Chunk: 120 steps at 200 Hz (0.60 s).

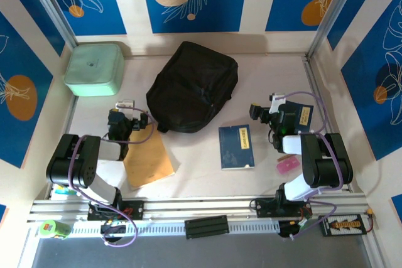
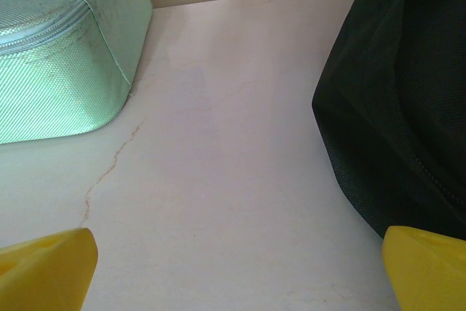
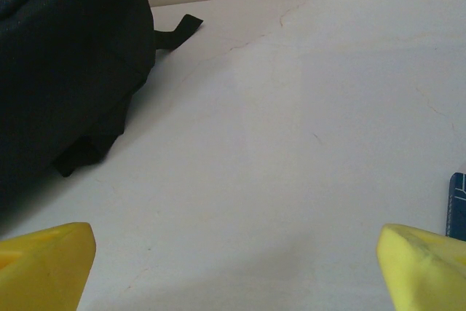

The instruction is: Pack books, pencil case, and school supplies into a backpack

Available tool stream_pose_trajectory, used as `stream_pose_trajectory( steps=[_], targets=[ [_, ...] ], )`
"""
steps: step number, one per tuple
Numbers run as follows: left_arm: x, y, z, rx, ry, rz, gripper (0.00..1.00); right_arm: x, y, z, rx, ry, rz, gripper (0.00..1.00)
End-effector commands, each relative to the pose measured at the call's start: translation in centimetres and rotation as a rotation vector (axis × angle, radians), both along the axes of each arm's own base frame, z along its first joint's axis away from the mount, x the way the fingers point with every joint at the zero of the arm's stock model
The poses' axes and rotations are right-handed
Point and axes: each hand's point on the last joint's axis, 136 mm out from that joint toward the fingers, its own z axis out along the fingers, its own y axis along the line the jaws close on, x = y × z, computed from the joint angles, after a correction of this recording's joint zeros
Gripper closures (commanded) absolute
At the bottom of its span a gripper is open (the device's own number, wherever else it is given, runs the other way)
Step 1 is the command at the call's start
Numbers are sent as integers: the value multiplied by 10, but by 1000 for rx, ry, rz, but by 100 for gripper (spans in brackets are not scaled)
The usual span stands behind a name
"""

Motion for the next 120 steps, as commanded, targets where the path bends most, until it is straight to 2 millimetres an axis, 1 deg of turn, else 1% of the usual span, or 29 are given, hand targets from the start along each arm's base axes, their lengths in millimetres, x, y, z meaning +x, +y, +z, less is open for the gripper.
stream_pose_trajectory(
  steps=[1, 106, 120],
  targets=[
    [6, 0, 6, 1, -16, -15, 0, 1, 2, 1, -13, -9, 20, 1],
    [6, 1, 6, 1, -17, -15, 0, 0, 1, 0, -13, -10, 20, 1],
    [5, 1, 7, 3, -23, -11, 0, 0, 2, 3, -12, -20, 22, 1]
  ],
)
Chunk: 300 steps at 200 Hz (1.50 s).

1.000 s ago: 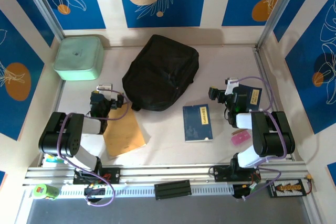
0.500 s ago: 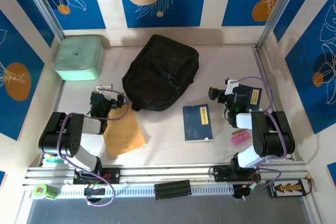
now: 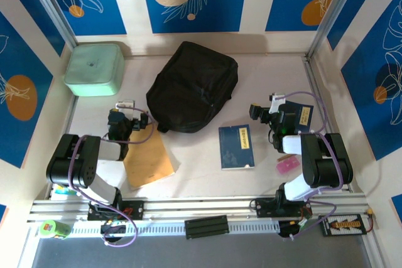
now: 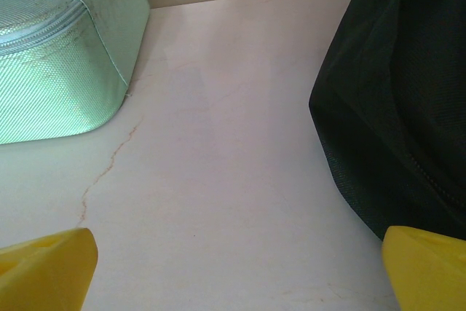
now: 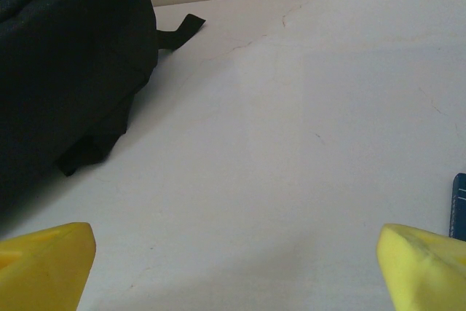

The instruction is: Pack books, pencil case, and school supplies into a backpack

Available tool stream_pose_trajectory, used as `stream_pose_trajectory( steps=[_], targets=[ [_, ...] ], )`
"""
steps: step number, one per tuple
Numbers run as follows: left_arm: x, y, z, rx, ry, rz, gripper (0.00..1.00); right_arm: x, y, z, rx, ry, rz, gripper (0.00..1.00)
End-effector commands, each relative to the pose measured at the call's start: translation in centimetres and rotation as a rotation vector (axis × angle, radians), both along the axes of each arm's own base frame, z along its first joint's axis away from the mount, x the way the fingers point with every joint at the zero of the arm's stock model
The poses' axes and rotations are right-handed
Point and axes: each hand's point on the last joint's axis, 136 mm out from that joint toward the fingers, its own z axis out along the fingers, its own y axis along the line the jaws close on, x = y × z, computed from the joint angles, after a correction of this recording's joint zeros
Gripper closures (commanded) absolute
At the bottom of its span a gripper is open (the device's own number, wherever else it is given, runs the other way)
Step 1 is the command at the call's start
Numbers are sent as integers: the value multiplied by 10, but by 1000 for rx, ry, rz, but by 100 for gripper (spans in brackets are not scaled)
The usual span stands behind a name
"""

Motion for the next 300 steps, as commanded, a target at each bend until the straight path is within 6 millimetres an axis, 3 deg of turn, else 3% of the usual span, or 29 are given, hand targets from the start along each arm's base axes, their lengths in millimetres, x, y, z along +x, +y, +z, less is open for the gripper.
stream_pose_trajectory(
  steps=[1, 23, 52, 74, 104, 123, 135, 155, 182, 220, 252, 300],
  targets=[
    [5, 3, 7, 7, -23, -2, 0, 1, 1, 3, -15, -22, 15, 1],
    [-2, 15, 20, 3, -58, 73, 0, 0, -1, 22, -20, -5, 2, 1],
    [-10, 33, 60, 4, -50, 180, 0, 0, 0, 58, -76, -17, -84, 1],
    [-11, 32, 93, -79, -49, 198, 0, 2, 9, 80, 99, 74, -155, 1],
    [-9, 17, 120, -266, 68, 196, 0, 1, 42, 78, 324, 381, -188, 1],
    [-4, -31, 131, -390, 188, -19, 2, 5, 90, 81, 418, 468, -12, 1],
    [0, -44, 134, -446, 253, -18, 5, 7, 120, 87, 460, 502, 104, 2],
    [8, -84, 136, -603, 317, -126, 8, 13, 145, 81, 509, 592, 133, 7],
    [15, -138, 129, -739, 387, -222, 9, 20, 166, 55, 590, 691, 137, 19],
    [17, -215, 105, -805, 504, -301, 16, 23, 169, 16, 611, 763, 92, 40],
    [25, -262, 82, -889, 589, -333, 26, 24, 162, -2, 627, 778, 82, 62],
    [29, -320, 61, -885, 689, -387, 40, 20, 161, -18, 633, 810, 91, 68]
  ],
)
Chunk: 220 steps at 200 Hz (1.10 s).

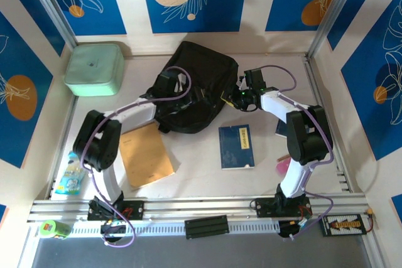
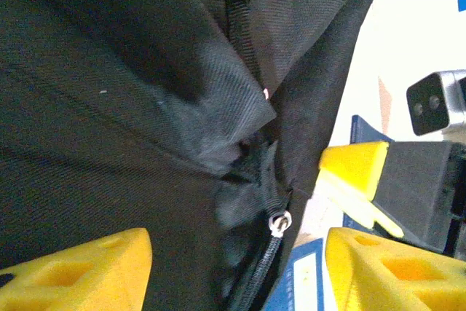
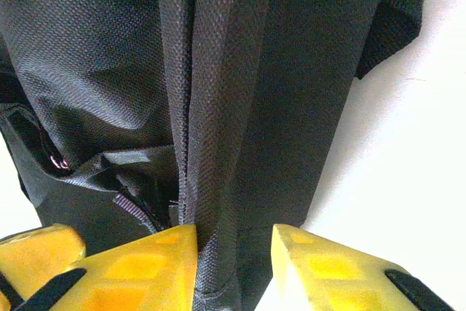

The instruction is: Pack books, pencil case, and school supplies into a backpack

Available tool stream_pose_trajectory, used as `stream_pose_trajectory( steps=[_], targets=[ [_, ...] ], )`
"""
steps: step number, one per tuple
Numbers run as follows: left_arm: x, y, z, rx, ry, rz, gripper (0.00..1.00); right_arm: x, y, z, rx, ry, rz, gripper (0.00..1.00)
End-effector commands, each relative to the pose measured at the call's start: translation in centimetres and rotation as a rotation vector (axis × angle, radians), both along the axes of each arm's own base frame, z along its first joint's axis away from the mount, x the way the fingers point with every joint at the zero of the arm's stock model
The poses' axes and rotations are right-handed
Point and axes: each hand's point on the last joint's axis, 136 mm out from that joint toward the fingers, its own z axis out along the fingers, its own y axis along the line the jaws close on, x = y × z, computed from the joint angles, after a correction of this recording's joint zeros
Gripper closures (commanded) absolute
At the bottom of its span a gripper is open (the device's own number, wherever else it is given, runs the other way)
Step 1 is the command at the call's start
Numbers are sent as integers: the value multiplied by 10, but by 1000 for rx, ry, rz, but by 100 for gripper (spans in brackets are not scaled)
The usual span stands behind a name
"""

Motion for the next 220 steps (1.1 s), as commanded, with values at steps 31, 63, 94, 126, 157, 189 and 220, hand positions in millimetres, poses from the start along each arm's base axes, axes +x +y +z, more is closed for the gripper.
stream_pose_trajectory(
  steps=[31, 63, 94, 126, 157, 189, 220],
  targets=[
    [0, -52, -6, -15, 39, -51, 48, -11, 2, -22, 30, 51, 27, 68],
    [2, -58, -12, 20, 43, -20, 55, -14, 4, -22, 36, 51, 34, 68],
    [2, -51, -26, 109, 84, 47, 65, -16, 4, -24, 37, 58, 32, 69],
    [2, -48, -32, 197, 99, 72, 64, -18, 6, -23, 38, 59, 34, 69],
    [5, -62, -35, 164, 112, 47, 63, -19, 5, -22, 33, 57, 35, 69],
    [9, -66, -40, 177, 131, 49, 64, -19, 6, -21, 33, 55, 37, 69],
    [12, -65, -43, 206, 138, 54, 65, -20, 6, -22, 33, 57, 38, 69]
  ],
)
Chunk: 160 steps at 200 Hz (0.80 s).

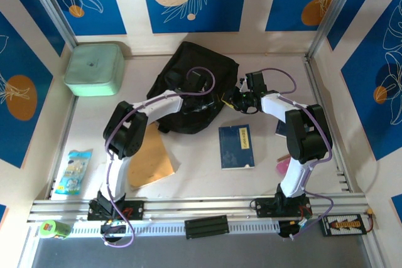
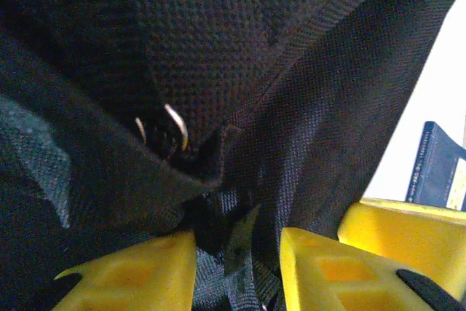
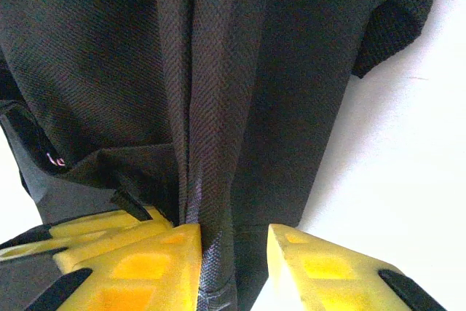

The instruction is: Pack books, pencil case, and school supplies into a backpack

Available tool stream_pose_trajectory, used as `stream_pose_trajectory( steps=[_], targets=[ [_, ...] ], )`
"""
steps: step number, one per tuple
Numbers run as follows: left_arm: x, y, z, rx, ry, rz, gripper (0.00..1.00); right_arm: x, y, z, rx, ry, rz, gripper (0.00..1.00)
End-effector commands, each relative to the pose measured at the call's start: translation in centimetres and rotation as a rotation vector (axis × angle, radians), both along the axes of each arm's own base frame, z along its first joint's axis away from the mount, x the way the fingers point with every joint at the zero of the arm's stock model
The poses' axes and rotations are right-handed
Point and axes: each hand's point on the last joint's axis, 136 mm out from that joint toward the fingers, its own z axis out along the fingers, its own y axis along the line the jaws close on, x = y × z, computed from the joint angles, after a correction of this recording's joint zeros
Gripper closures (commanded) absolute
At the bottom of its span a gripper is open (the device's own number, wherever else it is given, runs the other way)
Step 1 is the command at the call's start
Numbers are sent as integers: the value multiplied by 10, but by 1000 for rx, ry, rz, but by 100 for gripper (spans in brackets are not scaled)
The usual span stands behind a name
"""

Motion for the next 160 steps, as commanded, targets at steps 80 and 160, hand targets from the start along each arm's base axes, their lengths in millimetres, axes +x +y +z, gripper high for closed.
stream_pose_trajectory(
  steps=[80, 160],
  targets=[
    [-1, 4, 23, 21, -48, 8, 81, -16, 1, -13, -11, 64, 14, 70],
    [-17, 18, 30, 24, -73, -7, 100, -14, 4, -9, -27, 40, 28, 70]
  ],
)
